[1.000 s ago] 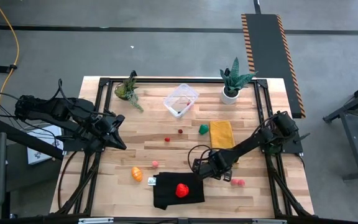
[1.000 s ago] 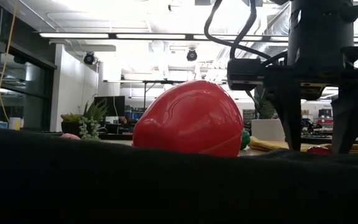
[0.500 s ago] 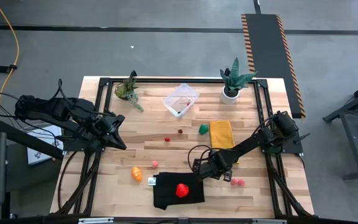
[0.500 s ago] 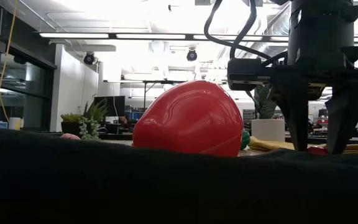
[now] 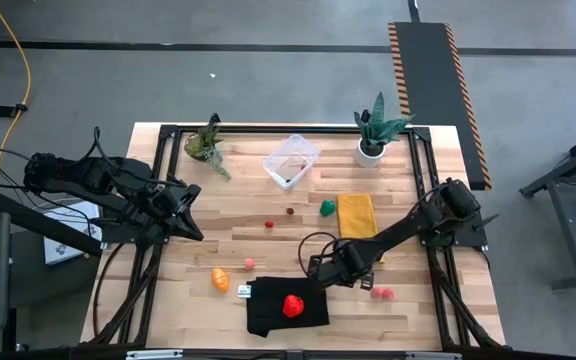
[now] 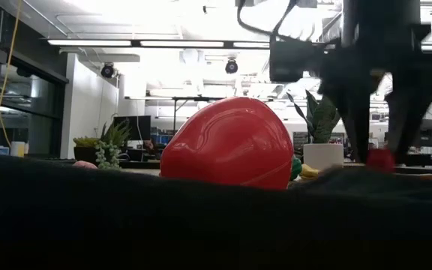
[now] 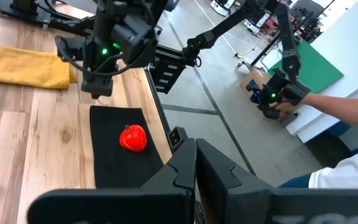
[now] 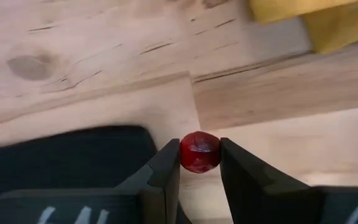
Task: Pick and placing Produce into tupperware
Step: Put the bottom red cherry into the transparent bin
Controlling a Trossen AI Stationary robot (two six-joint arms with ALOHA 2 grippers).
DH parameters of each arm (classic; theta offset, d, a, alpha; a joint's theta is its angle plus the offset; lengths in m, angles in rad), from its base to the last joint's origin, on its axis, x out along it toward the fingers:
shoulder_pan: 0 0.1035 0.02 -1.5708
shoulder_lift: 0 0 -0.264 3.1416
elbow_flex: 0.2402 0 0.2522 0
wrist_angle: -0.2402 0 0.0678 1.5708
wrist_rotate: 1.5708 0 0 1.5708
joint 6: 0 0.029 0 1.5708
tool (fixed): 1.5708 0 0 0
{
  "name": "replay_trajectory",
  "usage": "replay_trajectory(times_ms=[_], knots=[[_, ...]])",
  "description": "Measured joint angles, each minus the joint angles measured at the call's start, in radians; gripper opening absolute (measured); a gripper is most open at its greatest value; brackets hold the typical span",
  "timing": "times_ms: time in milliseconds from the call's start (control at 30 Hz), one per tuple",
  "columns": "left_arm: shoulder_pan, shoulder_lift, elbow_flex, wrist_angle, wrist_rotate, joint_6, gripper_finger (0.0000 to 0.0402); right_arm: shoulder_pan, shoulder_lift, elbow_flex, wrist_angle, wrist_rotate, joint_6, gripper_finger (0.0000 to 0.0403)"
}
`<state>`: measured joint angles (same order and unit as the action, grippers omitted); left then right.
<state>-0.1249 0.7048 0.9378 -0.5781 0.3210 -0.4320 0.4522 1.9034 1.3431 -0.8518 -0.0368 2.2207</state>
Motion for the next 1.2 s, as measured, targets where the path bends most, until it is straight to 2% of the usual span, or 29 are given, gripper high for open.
replay_trajectory(times_ms=[233, 433, 767, 1000, 1200], knots=[[0.0, 0.0, 0.0, 0.0, 0.0, 0.0, 0.0001, 0.0, 0.0, 0.192, -0.253, 0.027, -0.071, 0.0087], [0.0, 0.0, 0.0, 0.0, 0.0, 0.0, 0.0001, 0.0, -0.001, 0.35, -0.378, 0.156, -0.152, 0.0087], [0.0, 0.0, 0.0, 0.002, -0.001, -0.014, 0.0001, -0.007, -0.002, 0.431, -0.363, 0.296, -0.35, 0.0087], [0.0, 0.0, 0.0, 0.003, -0.06, -0.053, 0.0001, -0.082, -0.002, 0.431, -0.277, 0.295, -0.625, 0.0087], [0.0, 0.0, 0.0, 0.003, -0.119, -0.09, 0.0001, -0.208, -0.002, 0.431, -0.168, 0.233, -0.927, 0.0087]])
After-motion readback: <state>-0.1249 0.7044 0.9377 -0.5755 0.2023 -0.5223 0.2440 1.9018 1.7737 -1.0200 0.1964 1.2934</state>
